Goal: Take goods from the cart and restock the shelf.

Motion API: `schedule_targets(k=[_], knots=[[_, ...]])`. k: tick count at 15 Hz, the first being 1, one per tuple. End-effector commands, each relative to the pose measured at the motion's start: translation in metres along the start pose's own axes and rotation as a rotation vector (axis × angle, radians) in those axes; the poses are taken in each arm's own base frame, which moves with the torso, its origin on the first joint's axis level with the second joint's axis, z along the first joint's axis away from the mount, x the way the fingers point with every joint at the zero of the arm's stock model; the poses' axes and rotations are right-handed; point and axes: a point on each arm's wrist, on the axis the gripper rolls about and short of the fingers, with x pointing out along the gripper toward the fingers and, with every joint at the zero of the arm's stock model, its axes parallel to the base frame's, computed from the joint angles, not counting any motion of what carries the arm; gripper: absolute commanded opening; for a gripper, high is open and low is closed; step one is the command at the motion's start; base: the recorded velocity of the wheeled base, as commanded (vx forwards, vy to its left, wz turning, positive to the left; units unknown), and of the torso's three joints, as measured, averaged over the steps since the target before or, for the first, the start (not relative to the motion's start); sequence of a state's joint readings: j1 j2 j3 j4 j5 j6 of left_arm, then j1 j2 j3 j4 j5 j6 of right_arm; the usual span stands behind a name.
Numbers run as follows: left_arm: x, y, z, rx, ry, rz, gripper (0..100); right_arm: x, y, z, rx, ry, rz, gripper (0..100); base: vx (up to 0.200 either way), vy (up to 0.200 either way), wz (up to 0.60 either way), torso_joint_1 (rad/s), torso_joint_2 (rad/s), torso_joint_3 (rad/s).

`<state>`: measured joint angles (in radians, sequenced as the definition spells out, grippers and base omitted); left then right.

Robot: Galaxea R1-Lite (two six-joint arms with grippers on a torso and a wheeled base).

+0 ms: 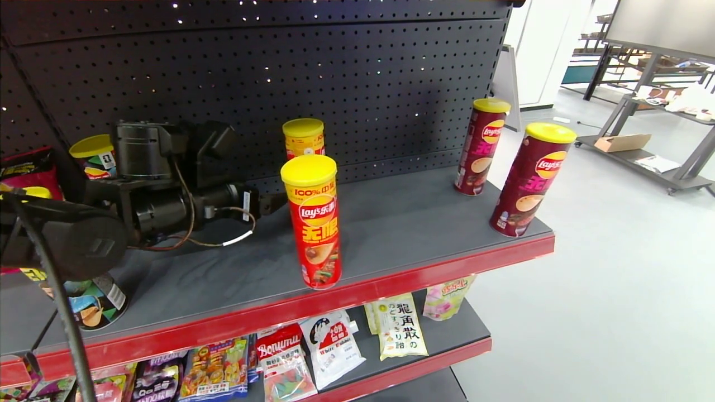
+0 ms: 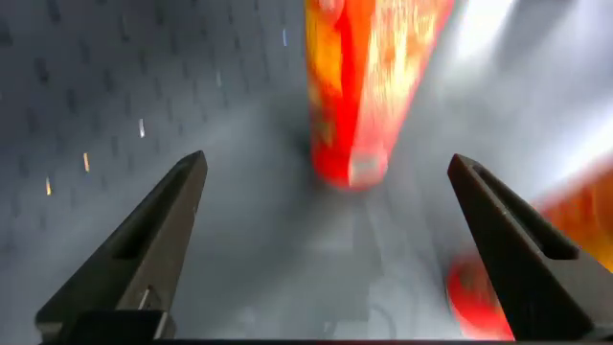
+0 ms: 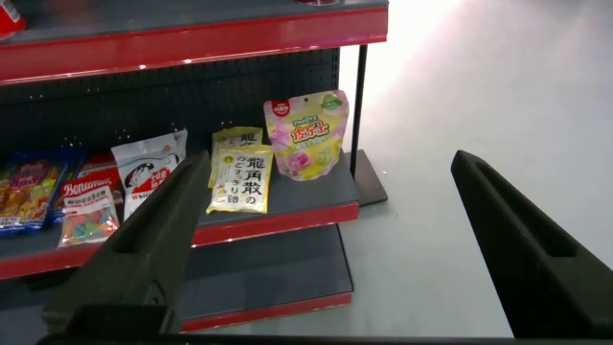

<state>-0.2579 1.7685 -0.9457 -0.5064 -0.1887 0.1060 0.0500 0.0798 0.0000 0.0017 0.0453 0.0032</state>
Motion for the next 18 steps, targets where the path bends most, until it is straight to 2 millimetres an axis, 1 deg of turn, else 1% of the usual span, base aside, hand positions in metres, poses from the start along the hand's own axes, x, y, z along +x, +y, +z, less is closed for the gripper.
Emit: schedule_targets(k=[1, 2, 3, 4, 5, 7, 8, 10, 11, 12, 13, 15, 16, 17, 18], knots=[[-0.066, -0.010, 0.013, -0.001, 0.035, -0.006, 100, 0.000, 0.000, 0.000, 0.000, 0.001, 0.001, 100, 0.000, 0.000, 0.00, 0.000, 0.00, 0.000], [-0.087, -0.014, 0.017, -0.006, 0.058, -0.014, 100, 0.000, 0.000, 0.000, 0.000, 0.001, 0.001, 100, 0.000, 0.000, 0.00, 0.000, 0.00, 0.000], [-0.101, -0.017, 0.018, -0.007, 0.067, -0.031, 100, 0.000, 0.000, 0.000, 0.000, 0.001, 0.001, 100, 0.000, 0.000, 0.00, 0.000, 0.00, 0.000], [-0.121, -0.021, 0.019, -0.004, 0.066, -0.049, 100, 0.000, 0.000, 0.000, 0.000, 0.001, 0.001, 100, 0.000, 0.000, 0.00, 0.000, 0.00, 0.000], [-0.154, -0.022, 0.013, 0.002, 0.040, -0.026, 100, 0.000, 0.000, 0.000, 0.000, 0.001, 0.001, 100, 0.000, 0.000, 0.00, 0.000, 0.00, 0.000], [-0.200, -0.024, -0.001, 0.043, -0.022, 0.035, 100, 0.000, 0.000, 0.000, 0.000, 0.001, 0.001, 100, 0.000, 0.000, 0.00, 0.000, 0.00, 0.000], [-0.217, -0.028, -0.005, 0.049, -0.053, 0.033, 100, 0.000, 0.000, 0.000, 0.000, 0.001, 0.001, 100, 0.000, 0.000, 0.00, 0.000, 0.00, 0.000], [-0.274, -0.046, -0.025, 0.028, -0.113, 0.066, 100, 0.000, 0.000, 0.000, 0.000, 0.001, 0.001, 100, 0.000, 0.000, 0.00, 0.000, 0.00, 0.000], [-0.297, -0.058, -0.034, 0.012, -0.125, 0.065, 100, 0.000, 0.000, 0.000, 0.000, 0.001, 0.001, 100, 0.000, 0.000, 0.00, 0.000, 0.00, 0.000], [-0.297, -0.058, -0.034, 0.012, -0.125, 0.065, 100, 0.000, 0.000, 0.000, 0.000, 0.001, 0.001, 100, 0.000, 0.000, 0.00, 0.000, 0.00, 0.000], [-0.334, -0.077, -0.060, -0.010, -0.144, 0.068, 100, 0.000, 0.000, 0.000, 0.000, 0.001, 0.001, 100, 0.000, 0.000, 0.00, 0.000, 0.00, 0.000], [-0.345, -0.084, -0.072, -0.030, -0.175, 0.087, 100, 0.000, 0.000, 0.000, 0.000, 0.001, 0.001, 100, 0.000, 0.000, 0.00, 0.000, 0.00, 0.000], [-0.345, -0.084, -0.076, -0.041, -0.176, 0.114, 100, 0.000, 0.000, 0.000, 0.000, 0.001, 0.001, 100, 0.000, 0.000, 0.00, 0.000, 0.00, 0.000], [-0.344, -0.082, -0.084, -0.055, -0.158, 0.221, 100, 0.000, 0.000, 0.000, 0.000, 0.001, 0.001, 100, 0.000, 0.000, 0.00, 0.000, 0.00, 0.000], [-0.343, -0.081, -0.089, -0.061, -0.155, 0.299, 100, 0.000, 0.000, 0.000, 0.000, 0.000, 0.001, 100, 0.000, 0.000, 0.00, 0.000, 0.00, 0.000]])
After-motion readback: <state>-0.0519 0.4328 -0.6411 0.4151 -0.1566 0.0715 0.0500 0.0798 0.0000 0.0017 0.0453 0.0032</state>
